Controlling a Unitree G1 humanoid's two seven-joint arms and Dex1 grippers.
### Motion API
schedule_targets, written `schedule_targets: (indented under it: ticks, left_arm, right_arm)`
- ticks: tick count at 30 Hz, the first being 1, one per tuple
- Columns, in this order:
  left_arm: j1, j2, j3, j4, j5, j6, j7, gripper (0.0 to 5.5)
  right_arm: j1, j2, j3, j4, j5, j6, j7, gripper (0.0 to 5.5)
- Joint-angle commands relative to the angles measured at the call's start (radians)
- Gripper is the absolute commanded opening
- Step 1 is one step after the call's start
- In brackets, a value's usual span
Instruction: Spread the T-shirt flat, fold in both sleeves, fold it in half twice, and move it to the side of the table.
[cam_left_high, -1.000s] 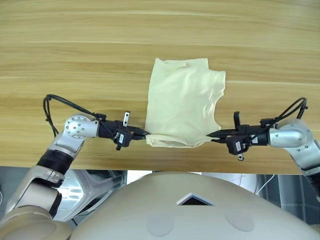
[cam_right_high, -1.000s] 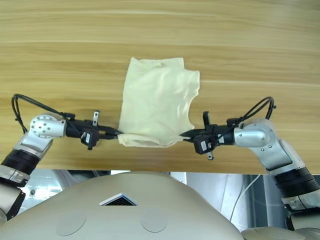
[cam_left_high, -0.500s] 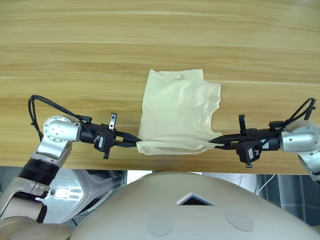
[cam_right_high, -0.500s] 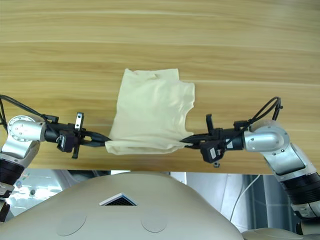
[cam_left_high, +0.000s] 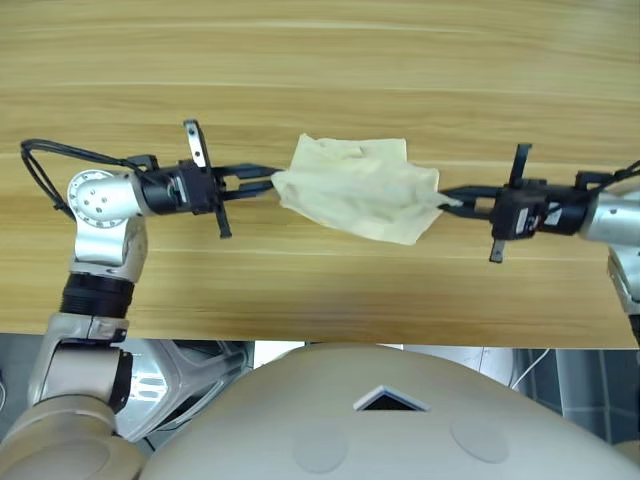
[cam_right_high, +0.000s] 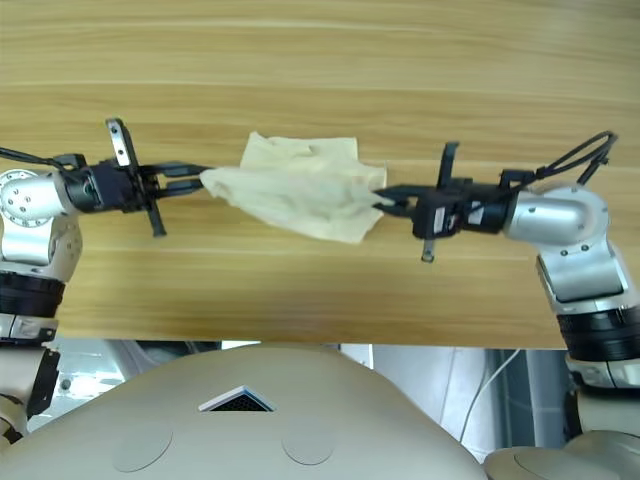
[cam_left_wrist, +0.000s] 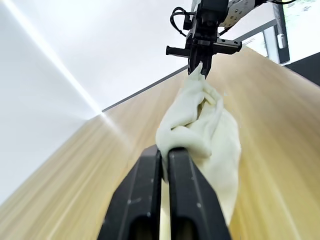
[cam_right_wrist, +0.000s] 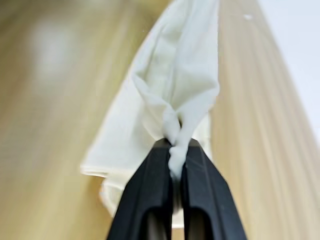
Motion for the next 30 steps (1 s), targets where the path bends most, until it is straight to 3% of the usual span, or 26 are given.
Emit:
schedule_targets:
  ticks: [1,17,24,25,28,30]
  left_arm:
    - [-0.070,-0.051,0.034,0.090,0.053,0.009,0.048,0.04]
    - [-0.418,-0.278,-0.052,0.818,0.544,-0.080,0.441,0.04]
    - [-0.502,-0.333,-0.052,1.020,0.628,-0.005,0.605,0.04]
    - [-0.511,-0.342,-0.048,1.044,0.634,0.022,0.626,0.32]
    - [-0.522,-0.364,-0.020,1.088,0.614,0.083,0.610,0.80]
    - [-0.523,-0.379,0.026,1.095,0.564,0.114,0.541,1.11]
  right_arm:
    - [-0.120,0.069,0.026,0.093,-0.099,0.055,-0.062,0.03]
    - [-0.336,0.242,0.181,0.561,-0.477,-0.011,-0.285,0.03]
    - [-0.418,0.348,0.213,0.797,-0.532,-0.052,-0.396,0.03]
    - [-0.425,0.366,0.212,0.826,-0.527,-0.058,-0.407,0.03]
    - [-0.440,0.405,0.192,0.880,-0.492,-0.075,-0.423,0.75]
    - [-0.459,0.447,0.117,0.892,-0.371,-0.050,-0.388,1.10]
